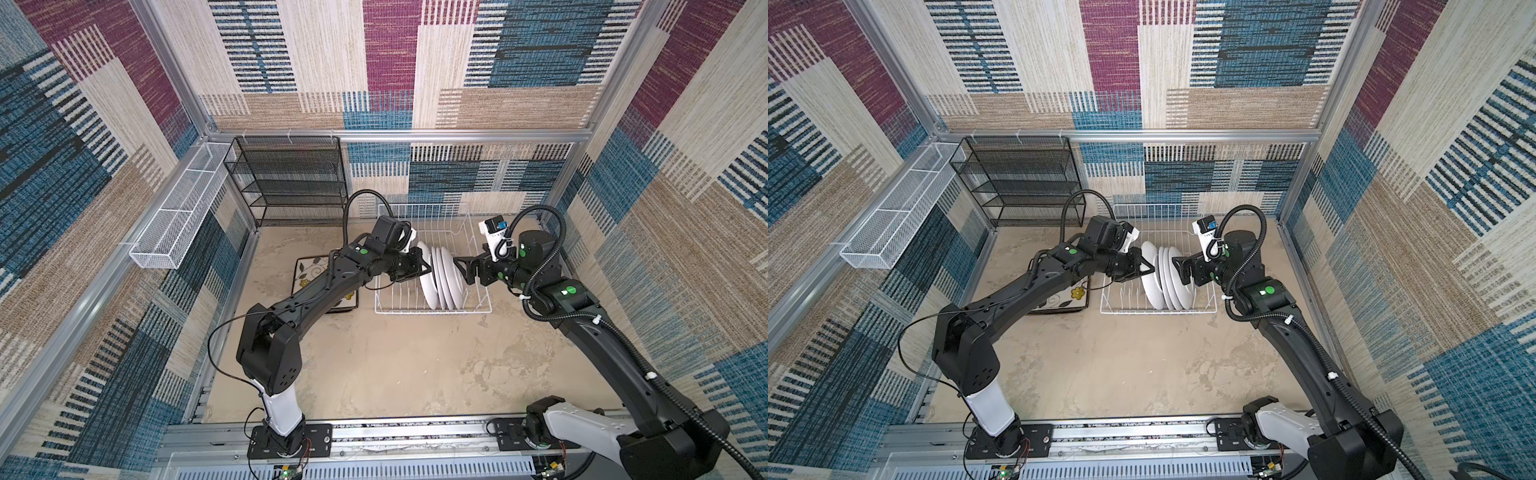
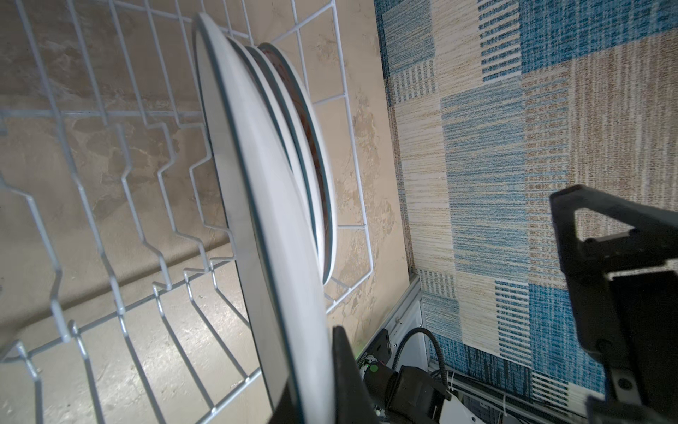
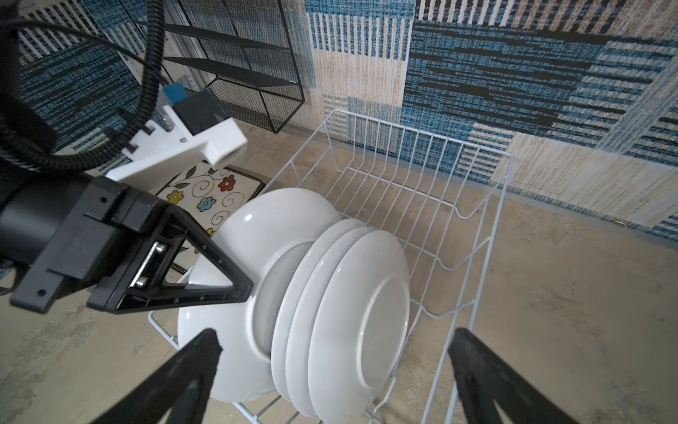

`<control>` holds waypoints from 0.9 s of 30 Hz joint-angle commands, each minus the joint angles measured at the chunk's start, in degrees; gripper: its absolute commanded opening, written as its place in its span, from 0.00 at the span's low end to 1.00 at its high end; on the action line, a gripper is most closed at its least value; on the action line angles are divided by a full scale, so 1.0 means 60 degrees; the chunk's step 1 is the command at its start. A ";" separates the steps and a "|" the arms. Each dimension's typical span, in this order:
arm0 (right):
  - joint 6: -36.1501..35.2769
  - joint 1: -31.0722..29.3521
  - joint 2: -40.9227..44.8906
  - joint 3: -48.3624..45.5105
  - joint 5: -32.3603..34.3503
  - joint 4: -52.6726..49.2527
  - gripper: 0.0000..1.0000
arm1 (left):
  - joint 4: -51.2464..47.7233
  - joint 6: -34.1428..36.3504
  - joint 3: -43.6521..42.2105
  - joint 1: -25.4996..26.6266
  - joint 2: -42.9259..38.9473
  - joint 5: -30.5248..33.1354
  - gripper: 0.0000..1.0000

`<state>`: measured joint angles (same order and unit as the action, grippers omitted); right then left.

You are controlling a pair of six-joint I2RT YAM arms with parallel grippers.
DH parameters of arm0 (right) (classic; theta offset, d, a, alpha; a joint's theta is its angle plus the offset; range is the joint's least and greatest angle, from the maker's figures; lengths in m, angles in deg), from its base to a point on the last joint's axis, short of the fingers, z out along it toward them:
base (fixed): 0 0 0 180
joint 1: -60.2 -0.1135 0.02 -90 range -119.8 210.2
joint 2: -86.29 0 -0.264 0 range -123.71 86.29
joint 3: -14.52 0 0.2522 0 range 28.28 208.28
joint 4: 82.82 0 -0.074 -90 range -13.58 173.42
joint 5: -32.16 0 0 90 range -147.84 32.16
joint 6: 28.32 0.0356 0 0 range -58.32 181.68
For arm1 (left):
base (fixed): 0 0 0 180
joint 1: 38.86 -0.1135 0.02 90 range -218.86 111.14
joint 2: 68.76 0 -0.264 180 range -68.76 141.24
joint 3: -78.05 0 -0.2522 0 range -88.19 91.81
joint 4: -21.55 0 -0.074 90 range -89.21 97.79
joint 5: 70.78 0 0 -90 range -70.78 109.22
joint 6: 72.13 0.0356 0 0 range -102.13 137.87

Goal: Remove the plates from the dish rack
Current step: 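Lift the white plate up out of the rack with the left gripper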

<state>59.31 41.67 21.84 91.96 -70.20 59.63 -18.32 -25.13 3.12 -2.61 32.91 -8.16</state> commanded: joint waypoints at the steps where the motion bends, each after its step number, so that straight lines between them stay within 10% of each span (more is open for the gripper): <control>1: 0.0203 0.0010 0.0031 -0.0008 0.0055 0.0445 1.00 | -0.0029 0.0048 0.0017 -0.0007 -0.0258 0.0054 0.00; 27: 0.1471 0.0008 -0.0338 0.0352 -0.0589 0.1039 1.00 | -0.0903 0.0886 -0.0254 -0.0551 -0.1947 0.1010 0.00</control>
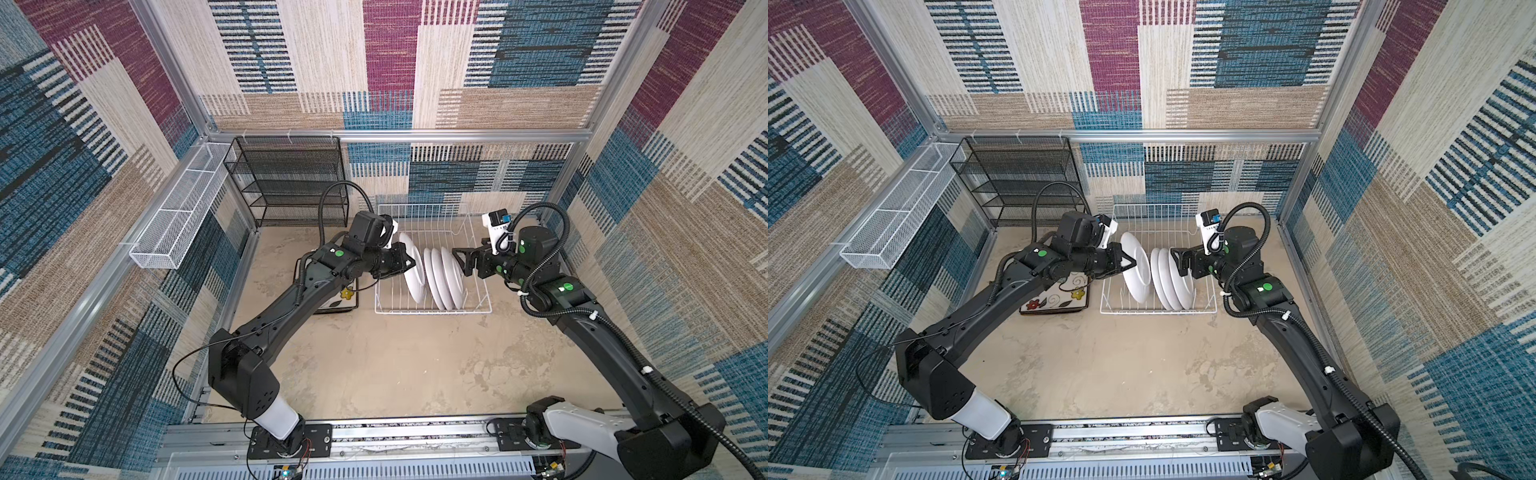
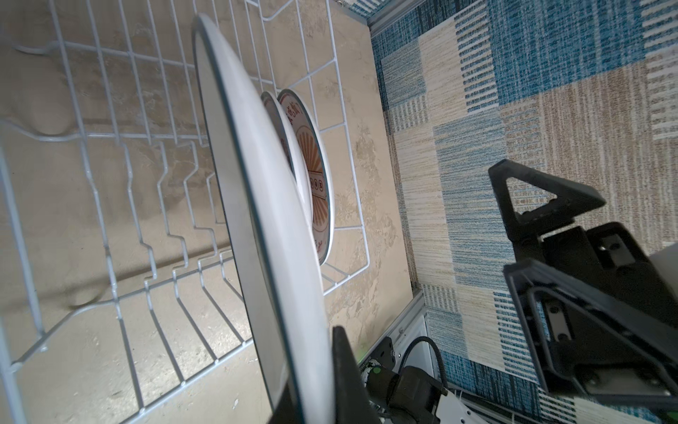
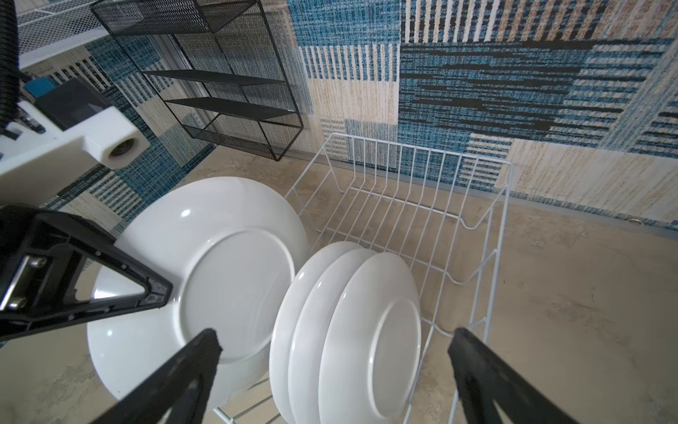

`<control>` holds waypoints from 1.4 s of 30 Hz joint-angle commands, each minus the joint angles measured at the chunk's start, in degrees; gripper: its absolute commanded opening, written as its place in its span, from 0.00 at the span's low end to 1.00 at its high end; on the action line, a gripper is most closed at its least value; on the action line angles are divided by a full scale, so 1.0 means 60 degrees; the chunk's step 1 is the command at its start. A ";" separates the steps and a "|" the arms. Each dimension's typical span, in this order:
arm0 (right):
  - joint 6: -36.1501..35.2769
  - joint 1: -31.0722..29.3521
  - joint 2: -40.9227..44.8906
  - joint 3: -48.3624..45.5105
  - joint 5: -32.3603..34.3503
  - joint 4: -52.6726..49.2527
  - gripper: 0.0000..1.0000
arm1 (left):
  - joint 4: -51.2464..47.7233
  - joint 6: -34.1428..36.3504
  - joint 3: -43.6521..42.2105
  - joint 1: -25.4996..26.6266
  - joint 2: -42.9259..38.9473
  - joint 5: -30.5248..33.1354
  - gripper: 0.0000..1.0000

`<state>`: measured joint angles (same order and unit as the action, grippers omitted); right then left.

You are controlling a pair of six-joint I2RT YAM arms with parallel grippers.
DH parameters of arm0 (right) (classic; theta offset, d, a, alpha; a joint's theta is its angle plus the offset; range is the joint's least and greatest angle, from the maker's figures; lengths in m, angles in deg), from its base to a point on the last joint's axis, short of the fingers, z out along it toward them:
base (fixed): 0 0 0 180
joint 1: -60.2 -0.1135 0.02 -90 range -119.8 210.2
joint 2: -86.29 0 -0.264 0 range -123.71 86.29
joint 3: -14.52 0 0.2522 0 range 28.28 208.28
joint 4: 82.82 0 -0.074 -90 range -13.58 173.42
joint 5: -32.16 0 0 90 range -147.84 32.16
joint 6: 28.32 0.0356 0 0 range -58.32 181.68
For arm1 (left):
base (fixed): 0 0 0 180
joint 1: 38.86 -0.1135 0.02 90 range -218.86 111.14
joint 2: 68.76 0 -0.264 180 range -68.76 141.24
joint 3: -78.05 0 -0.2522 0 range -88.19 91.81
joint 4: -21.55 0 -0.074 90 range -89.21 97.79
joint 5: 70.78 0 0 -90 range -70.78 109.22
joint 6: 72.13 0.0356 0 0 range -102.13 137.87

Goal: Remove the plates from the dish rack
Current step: 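Lift the white plate up out of the rack with the left gripper, then swing the held plate toward the right gripper while the right gripper reaches to it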

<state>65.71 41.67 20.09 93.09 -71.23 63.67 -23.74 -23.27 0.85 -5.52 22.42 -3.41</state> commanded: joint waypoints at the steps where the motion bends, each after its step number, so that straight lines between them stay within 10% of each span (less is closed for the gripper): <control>1: 0.0572 0.0003 -0.0096 0.0275 -0.0546 0.0323 1.00 | -0.0225 0.0924 0.0286 -0.0073 -0.0264 0.0418 0.00; 20: 0.3829 0.0063 -0.1446 0.2342 -0.3231 0.0321 1.00 | -0.0243 0.8918 0.0005 0.0208 -0.2411 0.3014 0.00; 42: 0.4631 0.0047 -0.3310 0.3757 -0.3792 -0.0517 0.88 | 0.3026 1.5360 -0.2606 0.2870 -0.2352 0.8077 0.00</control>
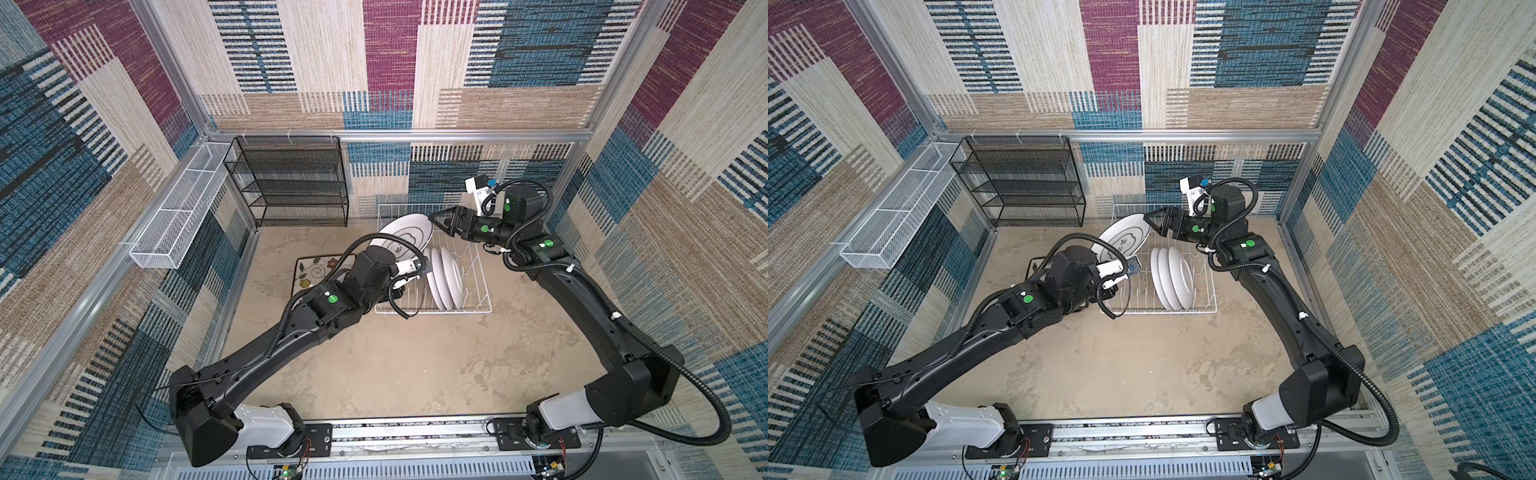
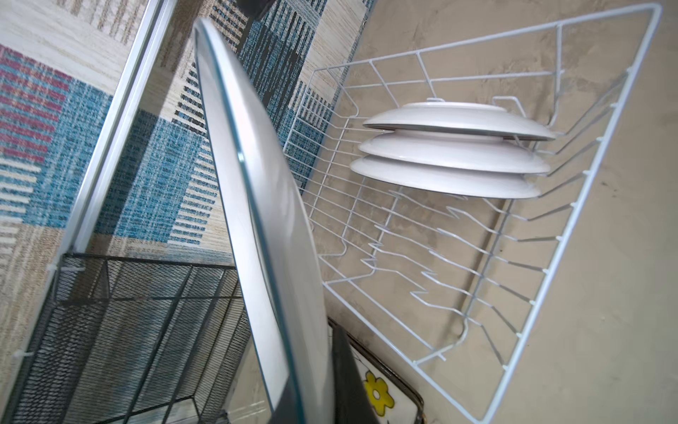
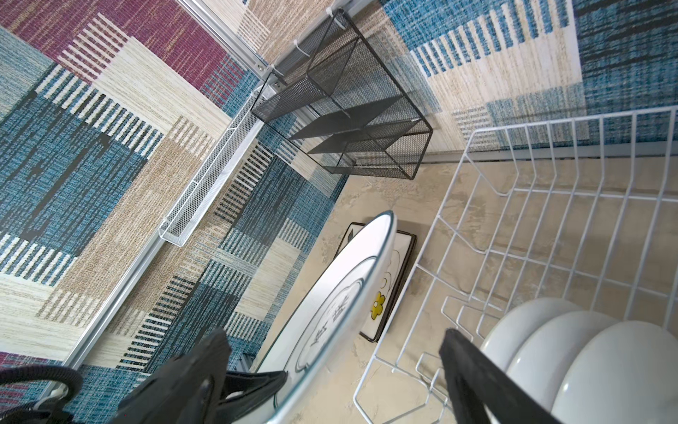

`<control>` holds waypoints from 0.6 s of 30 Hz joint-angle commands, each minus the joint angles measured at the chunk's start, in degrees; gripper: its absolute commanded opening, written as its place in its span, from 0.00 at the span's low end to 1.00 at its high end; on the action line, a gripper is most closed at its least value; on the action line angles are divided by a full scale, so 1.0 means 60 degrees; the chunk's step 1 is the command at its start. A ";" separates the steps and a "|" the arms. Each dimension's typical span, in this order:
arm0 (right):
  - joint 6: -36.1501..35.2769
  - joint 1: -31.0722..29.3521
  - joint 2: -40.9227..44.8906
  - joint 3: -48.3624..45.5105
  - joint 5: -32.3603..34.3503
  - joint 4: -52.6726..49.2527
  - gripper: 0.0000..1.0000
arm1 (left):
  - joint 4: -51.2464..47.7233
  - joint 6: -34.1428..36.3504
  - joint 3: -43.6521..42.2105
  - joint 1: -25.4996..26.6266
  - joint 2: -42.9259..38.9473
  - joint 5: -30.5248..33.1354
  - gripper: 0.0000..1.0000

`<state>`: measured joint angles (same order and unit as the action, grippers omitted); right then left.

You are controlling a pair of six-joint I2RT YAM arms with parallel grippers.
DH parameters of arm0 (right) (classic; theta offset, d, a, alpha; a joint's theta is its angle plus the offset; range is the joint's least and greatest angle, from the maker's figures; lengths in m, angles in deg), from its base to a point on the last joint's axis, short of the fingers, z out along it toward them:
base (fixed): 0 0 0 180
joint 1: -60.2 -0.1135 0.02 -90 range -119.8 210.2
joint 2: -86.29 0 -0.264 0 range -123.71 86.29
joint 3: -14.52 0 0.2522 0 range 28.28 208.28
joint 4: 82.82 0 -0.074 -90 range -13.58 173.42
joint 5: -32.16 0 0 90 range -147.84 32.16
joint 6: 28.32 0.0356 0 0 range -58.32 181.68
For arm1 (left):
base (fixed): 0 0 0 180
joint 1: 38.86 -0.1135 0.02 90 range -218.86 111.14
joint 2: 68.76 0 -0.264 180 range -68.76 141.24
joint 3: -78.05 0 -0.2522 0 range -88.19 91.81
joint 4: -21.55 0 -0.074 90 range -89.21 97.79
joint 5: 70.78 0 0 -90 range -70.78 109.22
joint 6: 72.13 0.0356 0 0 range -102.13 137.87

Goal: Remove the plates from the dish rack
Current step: 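Swing the held plate toward the right gripper while the right gripper reaches to it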

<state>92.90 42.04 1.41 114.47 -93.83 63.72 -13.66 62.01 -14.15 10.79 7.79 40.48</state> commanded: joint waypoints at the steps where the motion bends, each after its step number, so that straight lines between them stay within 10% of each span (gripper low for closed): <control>1: 0.0096 -0.0011 -0.0322 0.0246 0.0001 -0.0700 0.86 | 0.1552 0.1333 -0.0183 0.0240 0.0124 0.0891 0.00; 18: 0.0347 -0.0072 -0.0916 -0.0195 -0.0116 -0.1364 0.42 | 0.3497 0.4008 -0.1185 0.0748 0.0906 0.2234 0.00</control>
<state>93.73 41.67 -4.34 113.99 -94.13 54.97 1.55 82.03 -20.94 15.20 12.91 50.99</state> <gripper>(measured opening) 0.433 0.093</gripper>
